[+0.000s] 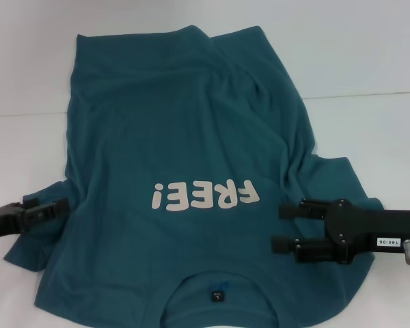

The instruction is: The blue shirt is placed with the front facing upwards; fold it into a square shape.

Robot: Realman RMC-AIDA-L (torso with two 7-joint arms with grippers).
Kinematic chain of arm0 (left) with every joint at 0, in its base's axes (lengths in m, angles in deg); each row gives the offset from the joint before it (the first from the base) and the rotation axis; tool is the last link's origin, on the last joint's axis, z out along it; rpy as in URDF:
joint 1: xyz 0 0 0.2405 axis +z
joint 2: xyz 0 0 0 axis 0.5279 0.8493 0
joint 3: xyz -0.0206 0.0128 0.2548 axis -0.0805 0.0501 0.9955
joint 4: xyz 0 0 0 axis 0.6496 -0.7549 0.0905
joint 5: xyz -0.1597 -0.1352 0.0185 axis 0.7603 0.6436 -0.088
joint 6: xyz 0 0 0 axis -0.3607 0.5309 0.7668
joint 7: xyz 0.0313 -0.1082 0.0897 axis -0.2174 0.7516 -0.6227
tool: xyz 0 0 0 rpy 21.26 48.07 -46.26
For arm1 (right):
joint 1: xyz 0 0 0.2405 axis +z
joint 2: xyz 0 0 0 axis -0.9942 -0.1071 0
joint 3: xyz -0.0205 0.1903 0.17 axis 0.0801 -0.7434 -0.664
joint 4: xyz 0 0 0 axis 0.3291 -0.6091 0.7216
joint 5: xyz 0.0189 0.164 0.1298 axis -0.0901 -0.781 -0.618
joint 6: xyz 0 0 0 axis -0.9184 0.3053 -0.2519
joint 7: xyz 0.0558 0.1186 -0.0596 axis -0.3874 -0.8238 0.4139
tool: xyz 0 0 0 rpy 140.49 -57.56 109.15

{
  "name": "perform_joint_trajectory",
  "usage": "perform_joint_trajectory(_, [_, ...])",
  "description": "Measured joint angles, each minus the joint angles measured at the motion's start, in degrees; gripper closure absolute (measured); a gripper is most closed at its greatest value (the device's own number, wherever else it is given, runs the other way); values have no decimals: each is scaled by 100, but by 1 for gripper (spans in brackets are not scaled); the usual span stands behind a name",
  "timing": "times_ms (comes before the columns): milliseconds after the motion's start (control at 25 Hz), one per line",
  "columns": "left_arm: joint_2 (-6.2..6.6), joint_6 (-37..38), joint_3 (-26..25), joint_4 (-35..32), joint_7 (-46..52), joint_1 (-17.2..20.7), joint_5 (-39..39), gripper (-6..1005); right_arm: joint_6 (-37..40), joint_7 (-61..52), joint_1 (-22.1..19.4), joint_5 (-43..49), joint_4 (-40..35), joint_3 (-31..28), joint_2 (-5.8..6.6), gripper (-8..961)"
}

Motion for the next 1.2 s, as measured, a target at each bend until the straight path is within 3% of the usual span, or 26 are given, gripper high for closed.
perform_joint_trajectory(400, [25, -345, -81, 32, -17, 4, -154, 126, 1, 0, -41, 1, 7, -5, 18, 66])
perform_joint_trajectory(1200, [-65, -694, -25, 163, -26, -8, -458, 128, 0, 0, -44, 0, 12, -9, 18, 66])
